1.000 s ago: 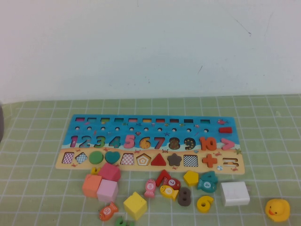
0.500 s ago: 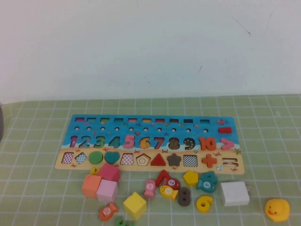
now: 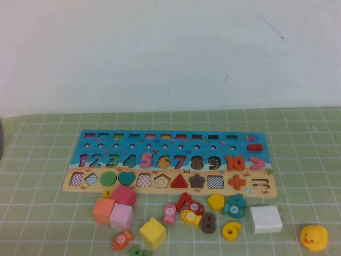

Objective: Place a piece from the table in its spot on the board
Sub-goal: Pick up the "number 6"

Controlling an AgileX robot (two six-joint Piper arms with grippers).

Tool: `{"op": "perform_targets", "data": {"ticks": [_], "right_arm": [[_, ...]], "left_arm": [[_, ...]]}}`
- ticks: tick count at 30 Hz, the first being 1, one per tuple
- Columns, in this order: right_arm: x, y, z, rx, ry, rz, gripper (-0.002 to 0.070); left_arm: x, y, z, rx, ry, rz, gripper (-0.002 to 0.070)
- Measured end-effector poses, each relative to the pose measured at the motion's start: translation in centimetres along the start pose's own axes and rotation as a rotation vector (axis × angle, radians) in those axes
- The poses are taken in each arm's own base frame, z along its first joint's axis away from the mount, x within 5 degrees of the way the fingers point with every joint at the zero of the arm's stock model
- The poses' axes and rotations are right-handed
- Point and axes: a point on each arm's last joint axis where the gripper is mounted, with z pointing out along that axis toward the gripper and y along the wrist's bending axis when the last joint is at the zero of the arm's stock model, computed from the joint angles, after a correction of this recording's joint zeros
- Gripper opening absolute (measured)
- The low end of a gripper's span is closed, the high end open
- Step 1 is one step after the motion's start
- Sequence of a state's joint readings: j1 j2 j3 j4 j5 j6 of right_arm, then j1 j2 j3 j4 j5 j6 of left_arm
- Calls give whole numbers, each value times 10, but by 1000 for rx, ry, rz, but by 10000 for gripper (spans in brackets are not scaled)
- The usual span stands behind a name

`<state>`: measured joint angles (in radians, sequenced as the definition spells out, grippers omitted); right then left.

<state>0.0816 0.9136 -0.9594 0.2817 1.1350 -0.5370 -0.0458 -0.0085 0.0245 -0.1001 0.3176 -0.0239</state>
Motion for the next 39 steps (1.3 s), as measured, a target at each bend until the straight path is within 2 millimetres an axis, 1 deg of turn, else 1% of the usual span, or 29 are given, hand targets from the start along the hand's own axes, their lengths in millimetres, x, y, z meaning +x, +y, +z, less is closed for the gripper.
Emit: {"op": "perform_targets", "data": {"ticks": [4,6,9,11,15,20,24,28,30,33,36,39], "right_arm": [[-22,10,21,-90,68,-87,-1],[-31,16,35,-96,132,-123,-1],[-43,26,57,-24,243,-155,-1],[-51,33,75,59,317,-197,-1],[-68,53,109,152,401,-283,-1],[-86,79,150,146,463,-373,-1],[-94,91,180,118,507,-411,-1],[-95,101,207,52,536,-378,-1],[-95,106,218,19,536,-335,-1],[-93,113,235,-15,528,-211,-1],[-89,117,254,0,549,-70,0],[-81,113,271,44,597,74,3]], "left_arm": [[0,0,0,0,1,0,-1],[0,0,0,0,1,0,-1],[0,0,0,0,1,0,-1],[0,0,0,0,1,0,-1],[0,0,0,0,1,0,-1],[0,0,0,0,1,0,-1],[0,0,0,0,1,0,-1],[0,0,0,0,1,0,-1],[0,0,0,0,1,0,-1],[0,0,0,0,1,0,-1],[0,0,0,0,1,0,-1],[0,0,0,0,1,0,-1]]}}
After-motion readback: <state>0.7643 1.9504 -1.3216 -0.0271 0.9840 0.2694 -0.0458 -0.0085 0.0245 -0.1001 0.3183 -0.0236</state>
